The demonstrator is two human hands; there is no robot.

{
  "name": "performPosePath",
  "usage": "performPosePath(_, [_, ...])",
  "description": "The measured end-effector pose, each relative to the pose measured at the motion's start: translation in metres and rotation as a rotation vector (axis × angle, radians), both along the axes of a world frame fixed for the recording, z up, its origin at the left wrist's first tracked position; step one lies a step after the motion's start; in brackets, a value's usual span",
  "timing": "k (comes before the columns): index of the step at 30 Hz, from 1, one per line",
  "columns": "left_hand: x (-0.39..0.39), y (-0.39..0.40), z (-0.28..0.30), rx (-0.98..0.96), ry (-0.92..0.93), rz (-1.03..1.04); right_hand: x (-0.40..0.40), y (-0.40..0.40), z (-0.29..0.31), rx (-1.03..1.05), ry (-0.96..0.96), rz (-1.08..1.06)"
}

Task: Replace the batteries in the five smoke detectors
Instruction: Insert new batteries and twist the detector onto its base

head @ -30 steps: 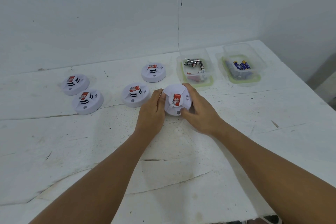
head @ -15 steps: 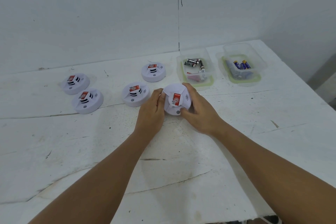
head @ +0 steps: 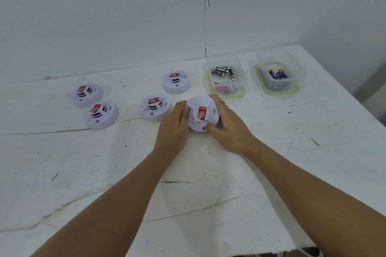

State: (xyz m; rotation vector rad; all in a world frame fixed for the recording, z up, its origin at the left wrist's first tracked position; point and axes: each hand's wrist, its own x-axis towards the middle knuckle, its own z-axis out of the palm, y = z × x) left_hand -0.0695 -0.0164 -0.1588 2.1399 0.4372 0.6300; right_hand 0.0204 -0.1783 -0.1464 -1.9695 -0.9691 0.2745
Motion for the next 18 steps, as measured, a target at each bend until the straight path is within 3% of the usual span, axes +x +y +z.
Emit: performPosePath(18, [-0.0005,-0.0013,0.0015,0.005,-0.004,-0.004,0.0027,0.0008,-0.0013,0.006,0.013,0.0])
